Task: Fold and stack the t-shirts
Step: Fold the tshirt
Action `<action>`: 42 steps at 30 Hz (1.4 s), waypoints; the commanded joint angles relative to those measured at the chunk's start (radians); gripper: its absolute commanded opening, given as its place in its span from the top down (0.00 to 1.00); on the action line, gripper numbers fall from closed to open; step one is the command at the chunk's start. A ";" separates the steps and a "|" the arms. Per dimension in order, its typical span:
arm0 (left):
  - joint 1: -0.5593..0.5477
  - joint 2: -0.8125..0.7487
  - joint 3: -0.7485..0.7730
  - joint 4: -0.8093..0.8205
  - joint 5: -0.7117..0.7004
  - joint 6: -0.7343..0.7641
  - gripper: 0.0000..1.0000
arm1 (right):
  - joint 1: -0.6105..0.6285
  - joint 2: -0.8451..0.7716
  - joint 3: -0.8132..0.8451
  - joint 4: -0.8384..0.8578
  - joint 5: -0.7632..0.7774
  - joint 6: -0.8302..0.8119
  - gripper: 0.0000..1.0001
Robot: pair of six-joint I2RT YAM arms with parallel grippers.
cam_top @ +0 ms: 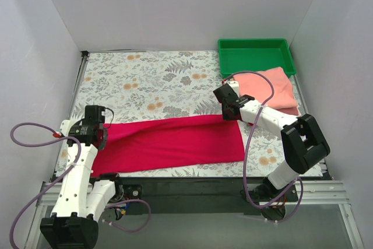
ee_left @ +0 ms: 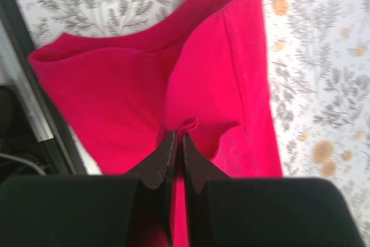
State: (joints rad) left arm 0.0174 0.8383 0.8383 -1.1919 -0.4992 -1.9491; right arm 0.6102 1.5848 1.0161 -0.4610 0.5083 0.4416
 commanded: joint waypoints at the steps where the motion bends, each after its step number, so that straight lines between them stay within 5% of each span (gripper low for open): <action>1: -0.004 0.016 -0.005 -0.136 -0.073 -0.230 1.00 | -0.006 -0.040 -0.014 0.010 0.044 0.006 0.99; 10: -0.004 0.039 -0.038 -0.202 -0.052 -0.368 1.00 | -0.007 -0.080 -0.047 0.010 -0.004 0.008 0.96; 17: -0.002 -0.105 -0.093 -0.202 -0.042 -0.459 0.98 | -0.006 -0.132 -0.102 0.013 -0.011 0.020 0.88; 20: -0.004 -0.174 -0.087 -0.206 -0.068 -0.461 0.55 | -0.007 -0.161 -0.134 0.012 -0.005 0.020 0.73; 25: 0.000 -0.295 -0.068 -0.206 -0.085 -0.459 0.11 | -0.006 -0.264 -0.181 -0.001 -0.031 0.023 0.49; 31: -0.002 -0.198 0.010 -0.177 -0.067 -0.384 0.08 | -0.006 -0.385 -0.197 0.030 -0.178 -0.024 0.38; 34: 0.000 -0.119 -0.001 -0.008 0.040 -0.162 0.08 | -0.006 -0.417 -0.237 0.120 -0.413 -0.075 0.26; 35: 0.000 -0.061 -0.011 0.096 0.097 -0.060 0.08 | -0.004 -0.419 -0.263 0.204 -0.477 -0.081 0.02; 39: -0.002 0.099 -0.073 0.273 0.306 0.094 0.07 | 0.003 -0.364 -0.272 0.323 -0.662 -0.099 0.02; 42: -0.002 0.204 -0.114 0.305 0.314 0.128 0.07 | 0.007 -0.266 -0.235 0.337 -0.699 -0.122 0.02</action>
State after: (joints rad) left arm 0.0158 0.9909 0.7647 -0.9855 -0.2771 -1.8931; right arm 0.6109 1.2507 0.7471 -0.2279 -0.0517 0.3580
